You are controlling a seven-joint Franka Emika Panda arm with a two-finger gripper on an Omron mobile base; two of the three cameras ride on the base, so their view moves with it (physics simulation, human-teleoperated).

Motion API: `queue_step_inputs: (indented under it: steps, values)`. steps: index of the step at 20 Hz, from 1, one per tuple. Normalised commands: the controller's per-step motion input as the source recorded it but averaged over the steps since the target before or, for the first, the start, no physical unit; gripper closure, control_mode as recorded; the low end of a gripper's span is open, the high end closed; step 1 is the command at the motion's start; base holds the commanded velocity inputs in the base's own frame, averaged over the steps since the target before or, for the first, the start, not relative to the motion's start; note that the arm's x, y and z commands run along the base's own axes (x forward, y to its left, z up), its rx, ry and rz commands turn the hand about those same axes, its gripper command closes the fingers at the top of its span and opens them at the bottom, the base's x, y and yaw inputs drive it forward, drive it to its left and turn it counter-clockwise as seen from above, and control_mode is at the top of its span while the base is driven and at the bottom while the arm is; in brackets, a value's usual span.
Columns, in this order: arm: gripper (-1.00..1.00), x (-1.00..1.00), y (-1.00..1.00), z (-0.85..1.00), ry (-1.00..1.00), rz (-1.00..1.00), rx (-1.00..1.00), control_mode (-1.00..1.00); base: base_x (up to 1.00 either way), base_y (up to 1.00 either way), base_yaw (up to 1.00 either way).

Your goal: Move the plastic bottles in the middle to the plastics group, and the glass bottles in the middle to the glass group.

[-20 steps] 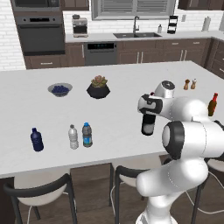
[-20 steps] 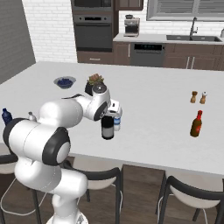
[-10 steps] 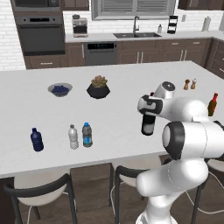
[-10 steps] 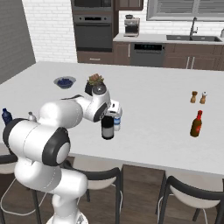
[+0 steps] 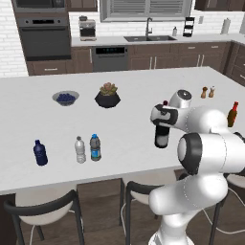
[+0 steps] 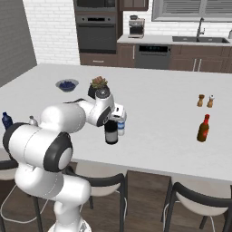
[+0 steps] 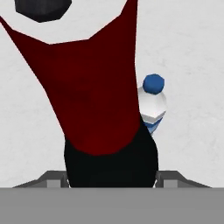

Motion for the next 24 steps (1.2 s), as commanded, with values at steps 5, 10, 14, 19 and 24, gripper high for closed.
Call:
queue_step_inputs:
  steps: [5,10,14,19,24]
  values:
    - [1.0,-0.07,0.0,0.0,0.0,0.0,0.0,-1.0,0.0,0.0,0.0]
    - [1.0,-0.4,-0.02,0.21,0.0,0.0,0.0,-1.0,0.0,0.0,0.0]
    - [1.0,-0.62,-0.06,0.37,0.0,0.0,0.0,-1.0,0.0,0.0,0.0]
    - [1.0,-0.35,-0.37,0.43,0.0,-0.03,0.0,-1.0,0.0,0.0,0.0]
    - [1.0,-0.13,-0.82,0.32,0.0,-0.05,0.0,-1.0,0.0,0.0,0.0]
